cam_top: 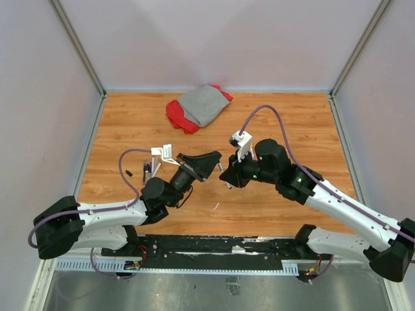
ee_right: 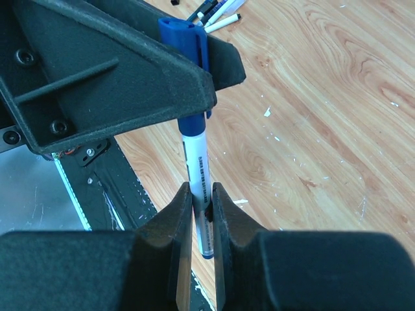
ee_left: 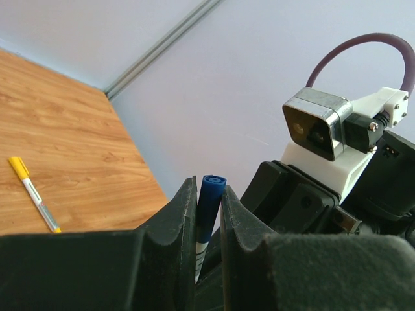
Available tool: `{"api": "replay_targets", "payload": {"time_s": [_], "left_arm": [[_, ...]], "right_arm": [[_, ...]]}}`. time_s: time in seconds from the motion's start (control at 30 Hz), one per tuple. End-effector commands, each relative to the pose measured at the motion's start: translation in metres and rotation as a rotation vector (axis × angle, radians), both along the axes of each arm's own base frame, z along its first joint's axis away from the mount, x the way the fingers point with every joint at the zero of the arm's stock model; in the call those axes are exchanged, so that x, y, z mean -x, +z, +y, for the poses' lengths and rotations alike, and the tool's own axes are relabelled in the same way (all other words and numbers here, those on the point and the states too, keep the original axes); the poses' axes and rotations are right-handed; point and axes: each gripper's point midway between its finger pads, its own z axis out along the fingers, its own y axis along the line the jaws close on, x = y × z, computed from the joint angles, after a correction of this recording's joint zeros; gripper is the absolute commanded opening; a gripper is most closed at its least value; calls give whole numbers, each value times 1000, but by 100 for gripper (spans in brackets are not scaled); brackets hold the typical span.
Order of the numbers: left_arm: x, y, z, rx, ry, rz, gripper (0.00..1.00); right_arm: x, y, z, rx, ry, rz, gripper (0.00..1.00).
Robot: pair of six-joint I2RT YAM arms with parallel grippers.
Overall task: Insert the pens into the pen caps
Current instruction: Press the pen cap onto the pen.
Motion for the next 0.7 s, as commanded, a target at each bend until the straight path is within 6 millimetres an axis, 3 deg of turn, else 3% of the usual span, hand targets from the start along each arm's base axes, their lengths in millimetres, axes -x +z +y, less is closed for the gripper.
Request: {"api": "replay_targets", "payload": {"time_s": [0.0, 0.47, 0.57, 0.67], "left_arm": [[84, -69, -56, -216, -414, 81, 1], [95, -82, -69, -246, -445, 104, 0], [90, -77, -67, -248, -415, 92, 1], [83, -63, -58, -247, -359, 69, 1]], "right_arm": [[-73, 167, -9, -395, -256, -406, 0], [-76, 202, -18, -421, -267, -465, 1], [-74, 191, -17, -399, -255, -451, 1], [-72, 164, -18, -362, -252, -405, 1]]}}
